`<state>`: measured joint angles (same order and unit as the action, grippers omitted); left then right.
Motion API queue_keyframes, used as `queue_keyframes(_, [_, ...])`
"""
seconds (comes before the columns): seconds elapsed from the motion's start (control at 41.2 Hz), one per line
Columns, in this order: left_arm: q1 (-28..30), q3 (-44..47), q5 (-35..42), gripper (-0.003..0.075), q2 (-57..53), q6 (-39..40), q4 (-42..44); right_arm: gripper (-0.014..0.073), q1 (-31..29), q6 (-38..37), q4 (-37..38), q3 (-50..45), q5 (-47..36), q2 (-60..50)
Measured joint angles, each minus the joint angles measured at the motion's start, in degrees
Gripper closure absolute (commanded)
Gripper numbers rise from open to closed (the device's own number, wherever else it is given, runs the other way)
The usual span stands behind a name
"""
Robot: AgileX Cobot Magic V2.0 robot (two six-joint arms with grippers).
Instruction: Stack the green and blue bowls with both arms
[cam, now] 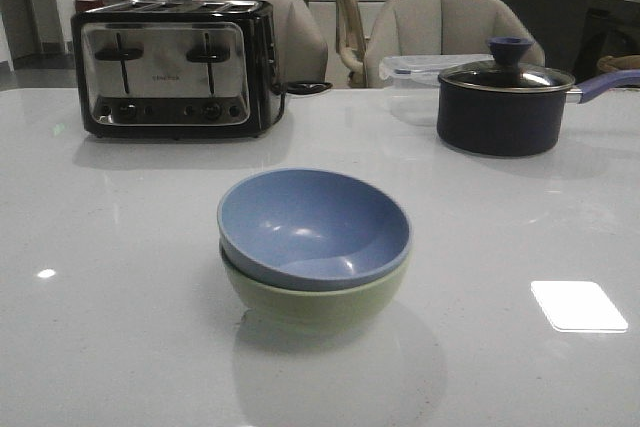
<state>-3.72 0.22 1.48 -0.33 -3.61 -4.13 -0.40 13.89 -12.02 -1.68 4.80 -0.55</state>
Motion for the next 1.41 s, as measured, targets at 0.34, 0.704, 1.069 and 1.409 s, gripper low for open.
queue_keyframes(0.34, [0.00,0.00,0.00,0.0622,0.00,0.00,0.00,0.0554,0.00,-4.35,3.96,0.00,-2.53,0.00])
queue_keyframes(0.704, [0.00,0.00,0.03,0.0622,0.00,0.00,0.00,0.0554,0.00,-17.30,12.86,0.00,-4.80,0.00])
queue_keyframes(1.069, [0.00,0.00,0.03,0.0622,0.00,0.00,0.00,0.0554,-1.02,-17.30,12.86,0.00,-4.80,0.00])
queue_keyframes(1.409, [0.00,0.00,0.03,0.0622,0.00,0.00,0.00,0.0554,-1.02,-17.30,12.86,0.00,-4.80,0.00])
